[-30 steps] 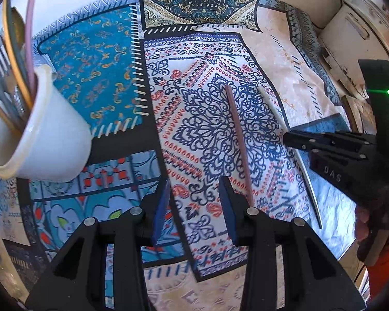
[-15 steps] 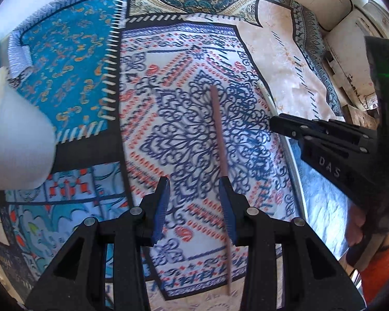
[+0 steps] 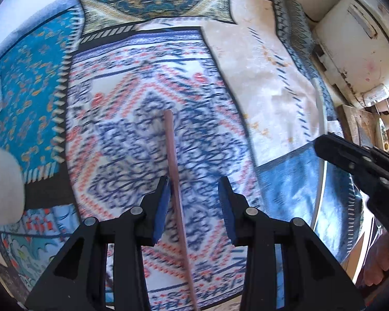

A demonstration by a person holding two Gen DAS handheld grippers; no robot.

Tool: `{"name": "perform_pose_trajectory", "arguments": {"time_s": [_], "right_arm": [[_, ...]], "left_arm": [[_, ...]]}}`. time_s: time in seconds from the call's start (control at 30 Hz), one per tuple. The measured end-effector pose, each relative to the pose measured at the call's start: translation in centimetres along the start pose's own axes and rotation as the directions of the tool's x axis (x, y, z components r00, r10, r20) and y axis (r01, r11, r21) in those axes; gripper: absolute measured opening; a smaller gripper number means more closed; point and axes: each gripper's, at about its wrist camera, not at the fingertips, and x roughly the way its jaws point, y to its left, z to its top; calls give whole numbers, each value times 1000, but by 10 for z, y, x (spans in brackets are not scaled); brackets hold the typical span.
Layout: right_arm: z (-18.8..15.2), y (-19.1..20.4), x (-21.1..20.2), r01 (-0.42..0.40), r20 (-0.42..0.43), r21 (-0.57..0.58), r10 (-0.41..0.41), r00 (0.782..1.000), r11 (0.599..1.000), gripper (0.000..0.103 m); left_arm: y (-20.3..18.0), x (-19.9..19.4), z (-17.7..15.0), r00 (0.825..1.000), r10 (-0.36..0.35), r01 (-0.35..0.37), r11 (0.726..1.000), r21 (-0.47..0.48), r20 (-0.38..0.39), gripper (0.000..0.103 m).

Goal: Organize utensils
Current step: 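Grasp a brown stick from the mat with the left tool, then lift and carry the brown stick and silver spoon over the cup with both tools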

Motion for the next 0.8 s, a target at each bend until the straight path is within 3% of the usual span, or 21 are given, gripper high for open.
{"name": "perform_pose_trajectory", "arguments": {"time_s": [0.23, 0.4, 0.47, 0.6, 0.8], "right_arm": [[-1, -7, -12, 22, 38, 40, -24, 999, 999, 7], [-7, -13, -21, 34, 61, 58, -38, 997, 998, 7], [-7, -15, -24, 31, 66, 64, -35, 997, 997, 7], [-7, -13, -30, 25, 85, 67, -30, 996, 997, 7], [0, 2, -40, 14, 134, 46, -20, 991, 999, 7]], "left_arm": [[-32, 13, 19, 995, 87, -90, 992, 93, 42, 34], [-36, 19, 31, 994, 99, -103, 991, 86, 54, 20], [-34, 17, 32, 993, 104, -109, 991, 82, 58, 6], [-25, 11, 28, 996, 79, -82, 995, 64, 38, 5], [-10, -29, 18, 991, 69, -74, 996, 42, 110, 5]]}}
